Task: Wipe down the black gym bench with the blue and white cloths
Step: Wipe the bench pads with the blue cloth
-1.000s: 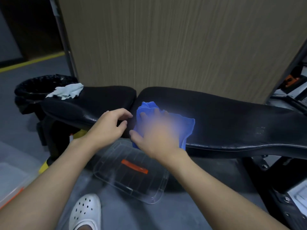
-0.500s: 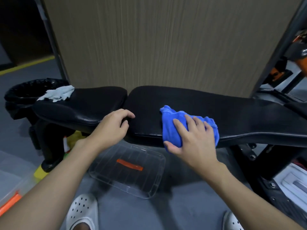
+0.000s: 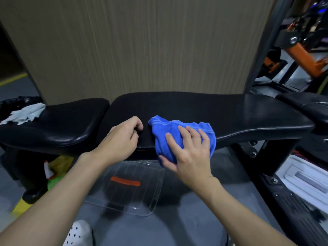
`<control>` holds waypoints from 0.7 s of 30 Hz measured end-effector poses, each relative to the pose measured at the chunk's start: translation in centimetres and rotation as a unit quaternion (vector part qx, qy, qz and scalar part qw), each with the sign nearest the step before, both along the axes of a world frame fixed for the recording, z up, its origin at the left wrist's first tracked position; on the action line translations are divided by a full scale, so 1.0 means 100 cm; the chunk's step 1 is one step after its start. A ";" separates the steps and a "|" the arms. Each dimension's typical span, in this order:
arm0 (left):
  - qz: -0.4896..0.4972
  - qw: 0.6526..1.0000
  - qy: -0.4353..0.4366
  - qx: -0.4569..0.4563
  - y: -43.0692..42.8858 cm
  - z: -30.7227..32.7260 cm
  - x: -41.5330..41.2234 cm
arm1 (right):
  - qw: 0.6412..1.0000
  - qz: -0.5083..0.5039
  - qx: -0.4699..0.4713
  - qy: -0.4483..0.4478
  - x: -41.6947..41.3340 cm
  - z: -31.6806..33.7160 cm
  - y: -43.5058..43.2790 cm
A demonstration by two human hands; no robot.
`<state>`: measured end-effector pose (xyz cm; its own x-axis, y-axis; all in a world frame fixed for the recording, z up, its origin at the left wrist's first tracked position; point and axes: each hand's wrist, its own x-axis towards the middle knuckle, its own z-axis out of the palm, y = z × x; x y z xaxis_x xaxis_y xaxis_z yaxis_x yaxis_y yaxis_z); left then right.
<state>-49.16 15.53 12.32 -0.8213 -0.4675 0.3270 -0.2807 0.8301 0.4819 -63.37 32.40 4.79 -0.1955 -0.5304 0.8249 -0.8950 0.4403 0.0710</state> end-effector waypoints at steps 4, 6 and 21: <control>-0.033 0.998 -0.039 -0.027 0.018 0.003 -0.018 | 0.998 -0.012 -0.051 -0.027 -0.036 -0.006 0.025; -0.054 0.994 -0.078 -0.053 0.027 0.005 -0.030 | 0.996 -0.022 -0.073 -0.045 -0.056 -0.009 0.039; -0.168 0.974 -0.116 -0.096 0.078 0.012 -0.182 | 0.960 -0.116 -0.188 -0.174 -0.133 -0.017 0.082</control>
<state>-67.32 23.36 13.53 -0.9797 -0.1077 0.1694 -0.0601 0.9625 0.2645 -76.62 40.58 3.06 -0.5700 -0.1169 0.8133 -0.7112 0.5657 -0.4172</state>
